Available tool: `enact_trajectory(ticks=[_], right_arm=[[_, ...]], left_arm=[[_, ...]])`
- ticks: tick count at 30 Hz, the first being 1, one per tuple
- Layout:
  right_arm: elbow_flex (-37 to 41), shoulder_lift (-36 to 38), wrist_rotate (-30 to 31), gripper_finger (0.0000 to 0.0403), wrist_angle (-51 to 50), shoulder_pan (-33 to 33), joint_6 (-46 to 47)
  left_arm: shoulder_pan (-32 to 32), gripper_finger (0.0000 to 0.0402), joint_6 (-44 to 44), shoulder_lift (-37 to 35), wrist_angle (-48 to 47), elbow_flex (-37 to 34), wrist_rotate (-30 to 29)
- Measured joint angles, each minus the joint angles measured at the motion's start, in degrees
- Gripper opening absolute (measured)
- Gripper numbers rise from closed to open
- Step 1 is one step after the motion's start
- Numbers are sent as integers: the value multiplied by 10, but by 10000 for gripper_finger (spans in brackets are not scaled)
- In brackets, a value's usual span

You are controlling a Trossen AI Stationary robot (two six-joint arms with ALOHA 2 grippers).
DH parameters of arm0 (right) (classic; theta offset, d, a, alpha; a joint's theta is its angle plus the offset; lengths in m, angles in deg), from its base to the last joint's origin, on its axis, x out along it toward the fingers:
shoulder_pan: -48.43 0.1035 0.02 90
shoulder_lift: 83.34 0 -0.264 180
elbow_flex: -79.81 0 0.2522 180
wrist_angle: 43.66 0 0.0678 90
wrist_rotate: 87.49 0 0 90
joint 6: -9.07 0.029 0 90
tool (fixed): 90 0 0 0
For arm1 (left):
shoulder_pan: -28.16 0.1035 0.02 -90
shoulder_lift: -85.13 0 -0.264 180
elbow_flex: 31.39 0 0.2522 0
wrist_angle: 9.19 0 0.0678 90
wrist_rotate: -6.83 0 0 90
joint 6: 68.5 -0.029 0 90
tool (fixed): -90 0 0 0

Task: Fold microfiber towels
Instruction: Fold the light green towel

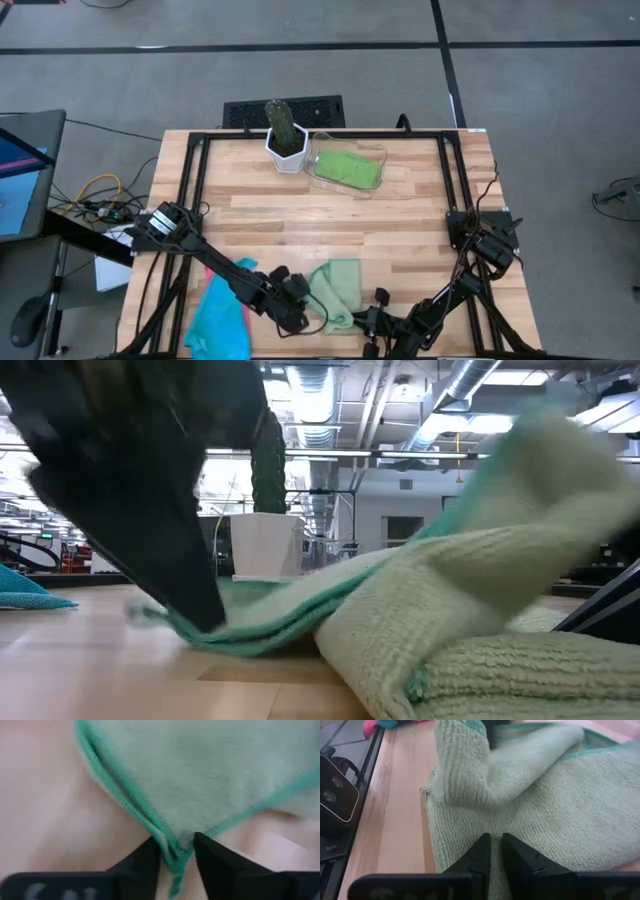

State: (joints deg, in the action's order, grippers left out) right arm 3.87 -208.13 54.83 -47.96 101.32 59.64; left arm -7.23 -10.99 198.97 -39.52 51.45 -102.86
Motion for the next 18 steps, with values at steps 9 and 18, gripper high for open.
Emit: enact_trajectory(ticks=[9,18], right_arm=[[0,0,0,75,0,0,0],[0,0,0,75,1,0,0]], left_arm=[[11,11,-73,-1,-17,66,0],[71,9,-171,-1,-17,111,-16]])
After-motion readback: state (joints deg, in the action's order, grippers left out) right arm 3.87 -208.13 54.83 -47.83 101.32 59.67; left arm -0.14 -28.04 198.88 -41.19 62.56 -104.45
